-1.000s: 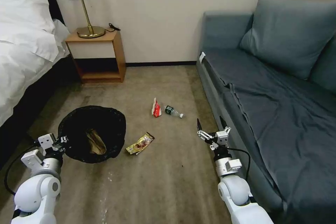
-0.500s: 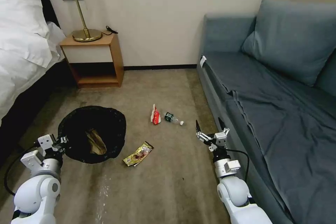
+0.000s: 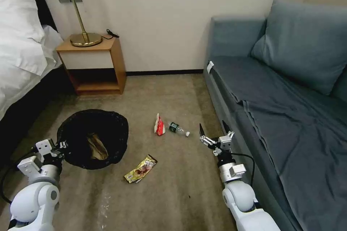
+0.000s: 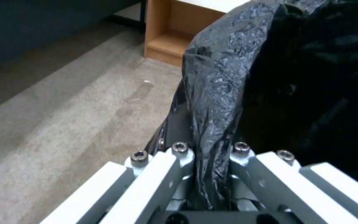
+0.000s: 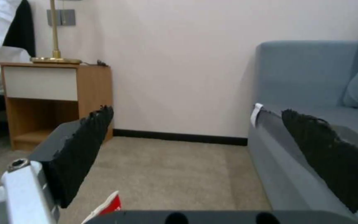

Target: Pick up the trash bin, then pick up the garbage on the floor and place it into the trash bin.

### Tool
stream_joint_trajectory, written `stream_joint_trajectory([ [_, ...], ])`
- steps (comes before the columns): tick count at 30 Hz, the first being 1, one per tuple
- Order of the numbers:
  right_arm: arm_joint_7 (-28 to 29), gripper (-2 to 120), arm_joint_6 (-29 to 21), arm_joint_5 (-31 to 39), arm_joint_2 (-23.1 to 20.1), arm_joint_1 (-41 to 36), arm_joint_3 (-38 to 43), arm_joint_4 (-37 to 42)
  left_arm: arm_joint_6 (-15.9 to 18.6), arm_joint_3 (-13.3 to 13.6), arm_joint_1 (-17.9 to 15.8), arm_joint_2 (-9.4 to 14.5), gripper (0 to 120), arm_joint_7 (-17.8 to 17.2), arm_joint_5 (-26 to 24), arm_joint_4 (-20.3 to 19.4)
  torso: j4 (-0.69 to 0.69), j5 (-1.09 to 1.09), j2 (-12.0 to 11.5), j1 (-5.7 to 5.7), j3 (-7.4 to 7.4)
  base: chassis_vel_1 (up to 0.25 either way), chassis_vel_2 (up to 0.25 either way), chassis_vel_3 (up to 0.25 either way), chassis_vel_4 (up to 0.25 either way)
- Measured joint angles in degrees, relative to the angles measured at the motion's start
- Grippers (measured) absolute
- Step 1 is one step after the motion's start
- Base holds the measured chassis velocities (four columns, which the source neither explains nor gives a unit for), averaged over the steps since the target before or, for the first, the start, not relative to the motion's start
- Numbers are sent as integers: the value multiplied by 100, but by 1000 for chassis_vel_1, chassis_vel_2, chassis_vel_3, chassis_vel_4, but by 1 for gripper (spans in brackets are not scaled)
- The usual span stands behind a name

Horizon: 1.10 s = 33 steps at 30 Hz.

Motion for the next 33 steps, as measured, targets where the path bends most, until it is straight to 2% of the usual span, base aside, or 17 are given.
stream_joint_trajectory([
  [33,-149,100,173,-6,39,167,68,-203,27,-84,-1,-16,3,-5,-76,0,0,0,0,0,0,-115,114,119,-113],
])
